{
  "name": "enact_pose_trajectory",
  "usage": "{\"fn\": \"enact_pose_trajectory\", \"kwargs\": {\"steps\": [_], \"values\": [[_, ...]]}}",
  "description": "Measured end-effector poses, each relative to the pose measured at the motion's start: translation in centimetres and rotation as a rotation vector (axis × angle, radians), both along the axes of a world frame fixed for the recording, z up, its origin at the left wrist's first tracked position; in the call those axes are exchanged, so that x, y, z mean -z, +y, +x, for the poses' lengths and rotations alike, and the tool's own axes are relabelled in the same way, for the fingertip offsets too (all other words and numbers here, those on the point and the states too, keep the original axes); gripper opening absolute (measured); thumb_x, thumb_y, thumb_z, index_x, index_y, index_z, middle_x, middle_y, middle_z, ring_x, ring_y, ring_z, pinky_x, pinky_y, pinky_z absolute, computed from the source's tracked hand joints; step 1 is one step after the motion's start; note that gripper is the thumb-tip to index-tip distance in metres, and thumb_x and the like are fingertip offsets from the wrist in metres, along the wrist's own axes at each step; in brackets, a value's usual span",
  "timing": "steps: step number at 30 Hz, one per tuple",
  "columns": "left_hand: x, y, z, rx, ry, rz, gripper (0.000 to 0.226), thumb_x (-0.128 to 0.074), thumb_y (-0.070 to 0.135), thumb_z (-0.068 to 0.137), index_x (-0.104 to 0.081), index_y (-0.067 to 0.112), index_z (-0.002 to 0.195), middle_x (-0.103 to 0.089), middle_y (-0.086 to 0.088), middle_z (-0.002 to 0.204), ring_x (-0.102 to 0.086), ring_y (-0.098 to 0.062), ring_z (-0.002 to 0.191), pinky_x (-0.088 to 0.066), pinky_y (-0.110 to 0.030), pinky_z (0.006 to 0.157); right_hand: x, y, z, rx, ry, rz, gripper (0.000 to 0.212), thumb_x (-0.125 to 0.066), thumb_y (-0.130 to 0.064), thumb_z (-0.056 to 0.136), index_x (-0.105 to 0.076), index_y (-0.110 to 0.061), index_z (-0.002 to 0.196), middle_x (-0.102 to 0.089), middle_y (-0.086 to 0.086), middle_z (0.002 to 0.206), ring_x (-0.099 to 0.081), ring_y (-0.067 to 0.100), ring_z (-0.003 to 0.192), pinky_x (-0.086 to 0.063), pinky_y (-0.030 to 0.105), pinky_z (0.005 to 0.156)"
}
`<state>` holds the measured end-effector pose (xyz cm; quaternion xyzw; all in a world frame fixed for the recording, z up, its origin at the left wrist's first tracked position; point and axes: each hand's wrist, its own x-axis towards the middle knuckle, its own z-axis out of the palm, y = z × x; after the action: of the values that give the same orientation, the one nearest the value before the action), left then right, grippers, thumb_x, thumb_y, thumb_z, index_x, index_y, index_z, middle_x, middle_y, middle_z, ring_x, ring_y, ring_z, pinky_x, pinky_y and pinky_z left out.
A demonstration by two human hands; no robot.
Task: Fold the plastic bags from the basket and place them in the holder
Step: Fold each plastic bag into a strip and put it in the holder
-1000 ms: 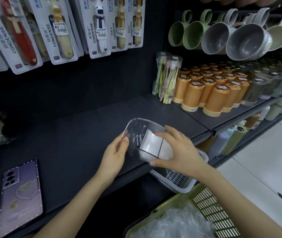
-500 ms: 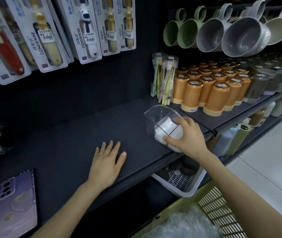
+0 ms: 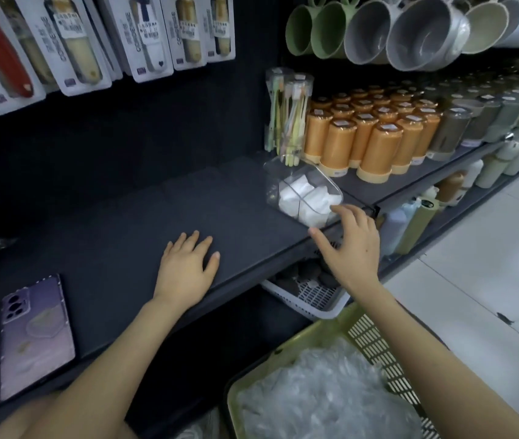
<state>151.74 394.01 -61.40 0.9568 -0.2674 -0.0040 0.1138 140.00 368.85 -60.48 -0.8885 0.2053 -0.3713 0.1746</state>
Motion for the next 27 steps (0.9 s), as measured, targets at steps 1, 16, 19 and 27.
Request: {"fn": "enact_pose_trajectory", "kwargs": {"steps": [1,16,19,27], "values": [[0.1,0.4,-0.5,-0.003,-0.008,0.004,0.053,-0.03,0.043,0.103,-0.034,0.019,0.149,-0.024,-0.007,0.158,-0.016,-0.026,0.147,-0.007,-0.04,0.121,1.2,0.8,-1.7,-0.013,-0.038,-0.012,0.052,-0.051,-0.052,0.088,-0.062,-0.01,0.116,-0.061,0.009,0.117,-0.054,0.027,0.107,-0.043,0.04,0.088],[1.0,3.5,-5.8,0.025,-0.191,0.183,0.06,-0.008,0.039,0.101,-0.032,0.012,0.149,-0.033,-0.012,0.154,-0.027,-0.033,0.143,-0.022,-0.048,0.116,21.6,8.1,-17.7,-0.308,1.614,0.243,0.098,-0.052,-0.077,0.075,-0.015,-0.029,0.152,-0.036,0.007,0.15,-0.032,0.033,0.137,-0.004,0.063,0.111],[1.0,3.4,-5.7,0.032,-0.192,0.187,0.058,-0.01,0.037,0.102,-0.033,0.011,0.149,-0.034,-0.013,0.153,-0.028,-0.034,0.143,-0.022,-0.049,0.115,22.2,8.7,-19.0,-0.338,1.656,0.206,0.075,-0.053,-0.063,0.085,-0.03,-0.028,0.147,-0.049,0.005,0.14,-0.038,0.031,0.133,-0.001,0.063,0.111],[0.7,3.4,-5.8,0.026,-0.187,0.19,0.063,-0.004,0.04,0.1,-0.03,0.013,0.15,-0.032,-0.013,0.155,-0.026,-0.033,0.144,-0.021,-0.048,0.116,21.5,7.8,-18.4,-0.275,1.394,0.143,0.043,-0.049,-0.055,0.092,-0.055,-0.029,0.125,-0.056,-0.002,0.125,-0.045,0.022,0.122,-0.021,0.047,0.107]]}}
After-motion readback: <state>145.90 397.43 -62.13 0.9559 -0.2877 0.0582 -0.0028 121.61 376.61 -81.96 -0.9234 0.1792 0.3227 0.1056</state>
